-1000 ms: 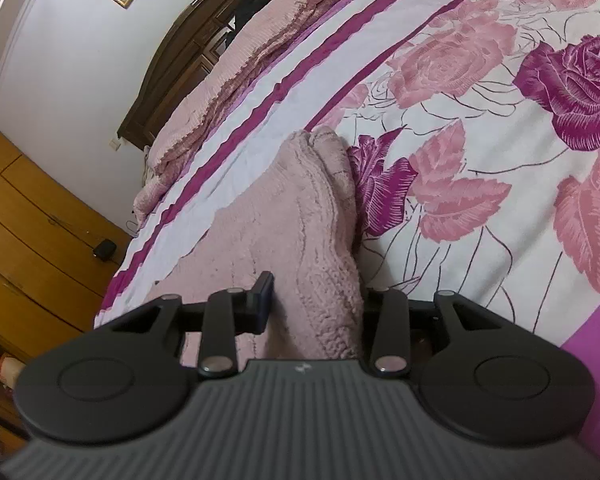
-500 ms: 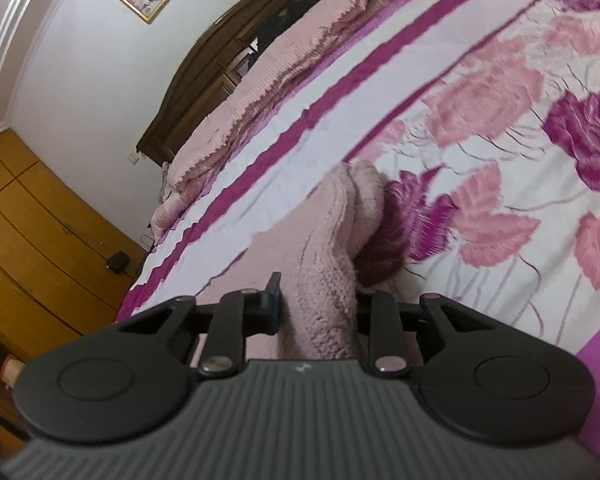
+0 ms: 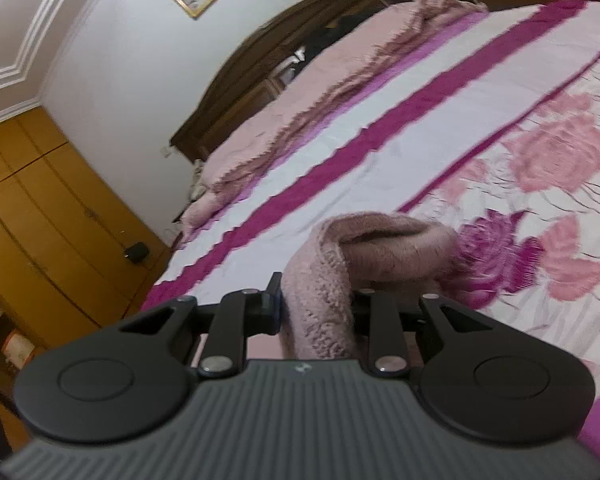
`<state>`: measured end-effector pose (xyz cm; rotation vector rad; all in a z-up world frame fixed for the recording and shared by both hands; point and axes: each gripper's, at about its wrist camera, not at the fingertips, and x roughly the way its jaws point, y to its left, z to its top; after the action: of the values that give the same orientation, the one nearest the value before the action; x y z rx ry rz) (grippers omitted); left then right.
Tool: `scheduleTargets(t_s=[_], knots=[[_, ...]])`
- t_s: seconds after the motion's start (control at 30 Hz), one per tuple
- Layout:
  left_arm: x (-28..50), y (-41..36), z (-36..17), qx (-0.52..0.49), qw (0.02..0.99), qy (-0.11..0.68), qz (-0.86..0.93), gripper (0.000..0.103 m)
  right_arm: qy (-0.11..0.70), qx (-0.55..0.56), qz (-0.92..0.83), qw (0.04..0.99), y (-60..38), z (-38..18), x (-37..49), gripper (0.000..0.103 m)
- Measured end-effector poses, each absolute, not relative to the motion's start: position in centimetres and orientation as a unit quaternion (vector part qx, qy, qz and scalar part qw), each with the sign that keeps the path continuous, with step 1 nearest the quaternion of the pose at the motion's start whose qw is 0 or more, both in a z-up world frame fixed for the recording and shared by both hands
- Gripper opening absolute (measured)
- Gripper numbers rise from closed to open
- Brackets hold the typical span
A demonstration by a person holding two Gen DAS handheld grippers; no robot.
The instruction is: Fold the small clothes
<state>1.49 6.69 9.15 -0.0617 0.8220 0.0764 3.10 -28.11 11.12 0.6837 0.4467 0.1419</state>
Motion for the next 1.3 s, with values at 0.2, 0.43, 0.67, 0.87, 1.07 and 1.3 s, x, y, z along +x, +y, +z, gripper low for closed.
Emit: scheduleTargets(t_s=[0.2,0.43,0.67,0.87,1.07,1.3], knots=[[1.4,7.9,9.5,-0.037,0.918,0.393,0.044,0.061,0.212,0.308,0.084,0.924,-25.9,12.3,3.6,0.027],[1.4,9.7,9.9,-0.042,0.919,0.387,0.054,0.061,0.214,0.289,0.1,0.928,-23.5,13.4,4.8,0.027],[1.6,11.9,10.6,-0.041,0.924,0.375,0.065,0.061,0.201,0.26,0.128,0.936,-20.1,15.6,5.8,0.026],[1.8,13.8,10.7,-0.049,0.924,0.371,0.079,0.061,0.204,0.232,0.172,0.936,-15.2,16.9,7.3,0.026],[1.6,15.3,10.0,-0.062,0.921,0.375,0.087,0.061,0.249,0.168,0.214,0.93,-8.5,14.7,9.3,0.026],[1.2,16.8,8.5,-0.076,0.915,0.386,0.095,0.061,0.332,0.116,0.229,0.908,-3.6,9.1,11.1,0.025]])
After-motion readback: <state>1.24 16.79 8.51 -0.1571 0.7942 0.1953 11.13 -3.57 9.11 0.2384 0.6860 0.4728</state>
